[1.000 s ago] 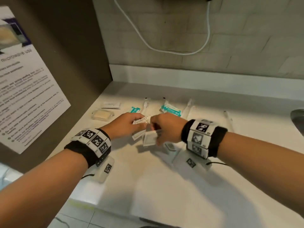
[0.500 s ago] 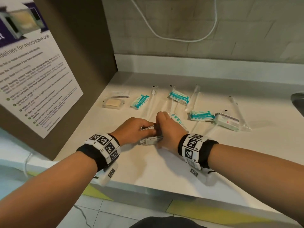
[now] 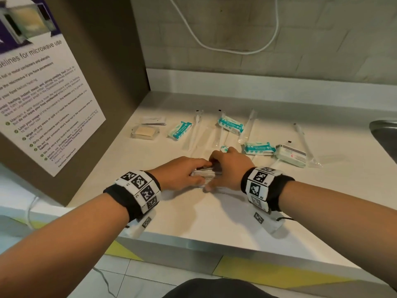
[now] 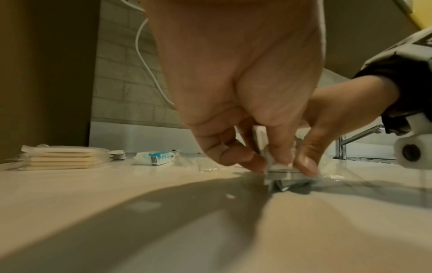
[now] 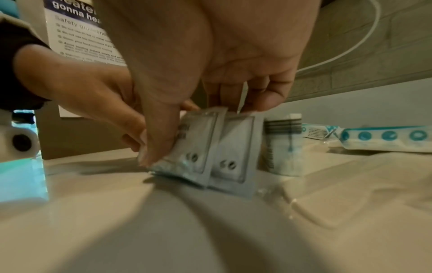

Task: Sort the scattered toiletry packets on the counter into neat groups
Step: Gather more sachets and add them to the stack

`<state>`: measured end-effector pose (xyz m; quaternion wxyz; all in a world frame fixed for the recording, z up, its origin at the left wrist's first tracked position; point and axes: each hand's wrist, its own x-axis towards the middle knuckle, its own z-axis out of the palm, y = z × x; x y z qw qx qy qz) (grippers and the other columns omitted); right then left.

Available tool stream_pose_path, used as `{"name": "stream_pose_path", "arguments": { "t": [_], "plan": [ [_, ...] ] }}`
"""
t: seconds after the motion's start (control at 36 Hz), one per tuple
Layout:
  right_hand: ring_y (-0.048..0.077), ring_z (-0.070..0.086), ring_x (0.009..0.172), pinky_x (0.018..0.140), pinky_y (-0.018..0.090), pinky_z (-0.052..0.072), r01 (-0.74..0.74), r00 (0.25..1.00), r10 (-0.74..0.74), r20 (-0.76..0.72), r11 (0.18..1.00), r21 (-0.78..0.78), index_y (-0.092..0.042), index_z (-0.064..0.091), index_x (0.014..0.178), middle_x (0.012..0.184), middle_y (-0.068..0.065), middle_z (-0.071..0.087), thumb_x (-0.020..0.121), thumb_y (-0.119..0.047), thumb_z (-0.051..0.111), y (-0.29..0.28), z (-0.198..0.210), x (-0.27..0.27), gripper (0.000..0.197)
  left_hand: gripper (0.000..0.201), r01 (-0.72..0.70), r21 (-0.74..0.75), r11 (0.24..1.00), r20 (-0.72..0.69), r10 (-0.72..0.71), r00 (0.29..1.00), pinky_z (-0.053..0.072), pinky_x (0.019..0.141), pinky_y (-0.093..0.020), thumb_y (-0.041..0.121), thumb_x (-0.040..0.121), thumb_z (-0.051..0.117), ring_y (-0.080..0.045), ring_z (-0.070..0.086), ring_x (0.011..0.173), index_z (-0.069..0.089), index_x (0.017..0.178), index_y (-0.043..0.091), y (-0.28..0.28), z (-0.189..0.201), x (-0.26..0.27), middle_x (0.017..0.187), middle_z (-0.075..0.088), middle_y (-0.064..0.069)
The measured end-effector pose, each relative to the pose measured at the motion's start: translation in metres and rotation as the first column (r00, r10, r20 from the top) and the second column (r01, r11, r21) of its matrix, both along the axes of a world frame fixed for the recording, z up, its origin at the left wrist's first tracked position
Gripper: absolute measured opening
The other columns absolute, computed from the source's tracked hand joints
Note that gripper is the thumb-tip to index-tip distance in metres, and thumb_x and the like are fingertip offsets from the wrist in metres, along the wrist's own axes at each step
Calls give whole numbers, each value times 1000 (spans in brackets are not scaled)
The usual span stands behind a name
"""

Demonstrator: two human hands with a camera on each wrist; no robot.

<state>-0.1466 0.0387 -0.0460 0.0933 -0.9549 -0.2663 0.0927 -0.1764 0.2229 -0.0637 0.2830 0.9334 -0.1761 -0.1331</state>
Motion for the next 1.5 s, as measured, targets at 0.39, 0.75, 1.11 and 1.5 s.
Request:
{"name": "stream_pose_path", "arguments": {
  "t": [0.39, 0.75, 1.11, 1.5],
  "plan": [
    [30, 60, 91, 70, 35, 46, -146, 989, 144, -24, 984, -103, -15, 43, 113, 106, 8, 59, 90, -34, 54, -4, -12, -9, 31, 31, -48, 276, 960, -23, 57, 998, 41, 73, -33, 25, 98, 49, -20, 52, 75, 42, 125, 11, -3, -5, -8, 120, 39, -6],
    [29, 57, 99, 86, 40, 51, -58, 987, 67, -146, 996, 66, -10, 46, 120, 116, 10, 48, 73, -7, 75, 4, -3, 5, 55, 33, -111, 253, 961, -63, 130, 989, 46, 77, -36, 38, 95, 54, -23, 55, 91, 44, 116, 14, -24, 0, -5, 108, 50, -5],
    [31, 43, 127, 101, 45, 43, -54, 993, 42, -114, 993, -104, -6, 41, 127, 143, 16, 35, 89, -21, 55, 8, -21, 1, 43, 39, -71, 366, 928, -96, 113, 989, 47, 81, -41, 36, 94, 53, -26, 53, 87, 37, 121, 13, -30, 6, -4, 115, 40, -8],
    [27, 58, 111, 87, 24, 45, 1, 978, 29, -208, 990, 143, -12, 57, 116, 124, 10, 58, 83, -13, 66, -10, -15, 9, 34, 43, -233, 29, 972, -78, 234, 969, 45, 88, -21, 22, 93, 61, -18, 58, 101, 50, 134, 20, -2, -5, -9, 118, 49, -2]
  ]
}}
